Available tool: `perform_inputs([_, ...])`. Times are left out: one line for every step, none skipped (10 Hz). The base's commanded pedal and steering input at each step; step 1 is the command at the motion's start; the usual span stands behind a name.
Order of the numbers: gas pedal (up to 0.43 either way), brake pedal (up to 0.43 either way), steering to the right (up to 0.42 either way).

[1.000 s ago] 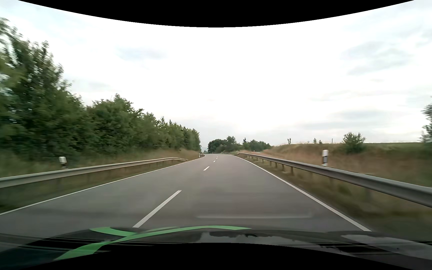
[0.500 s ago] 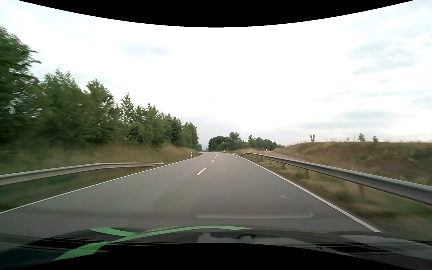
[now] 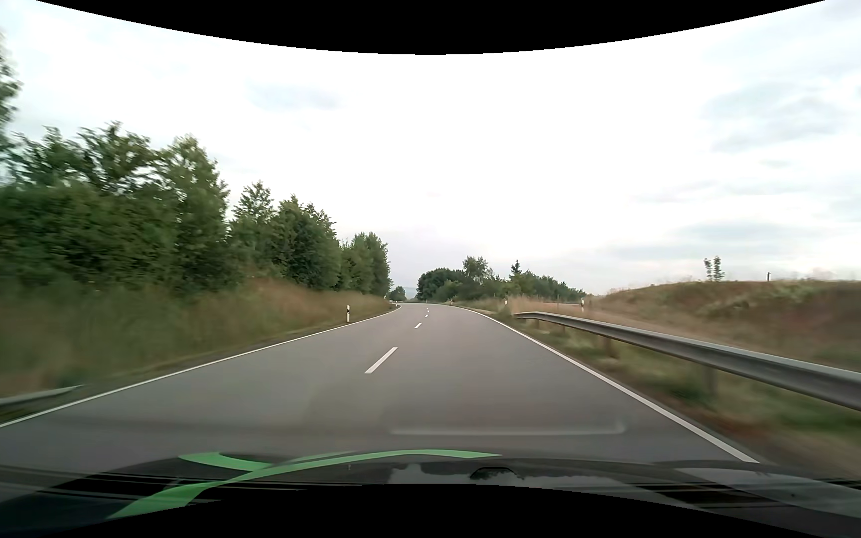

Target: Follow the waypoints while adhering to traffic rules and regulations

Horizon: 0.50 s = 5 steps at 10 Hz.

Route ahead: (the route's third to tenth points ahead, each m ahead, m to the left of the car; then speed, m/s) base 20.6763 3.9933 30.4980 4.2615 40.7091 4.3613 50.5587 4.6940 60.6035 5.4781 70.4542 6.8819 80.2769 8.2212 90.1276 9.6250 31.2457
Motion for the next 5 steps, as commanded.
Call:
perform_inputs([0.177, 0.0, -0.01])
perform_inputs([0.228, 0.0, -0.01])
perform_inputs([0.268, 0.0, -0.01])
perform_inputs([0.287, 0.0, -0.009])
perform_inputs([0.311, 0.0, -0.009])
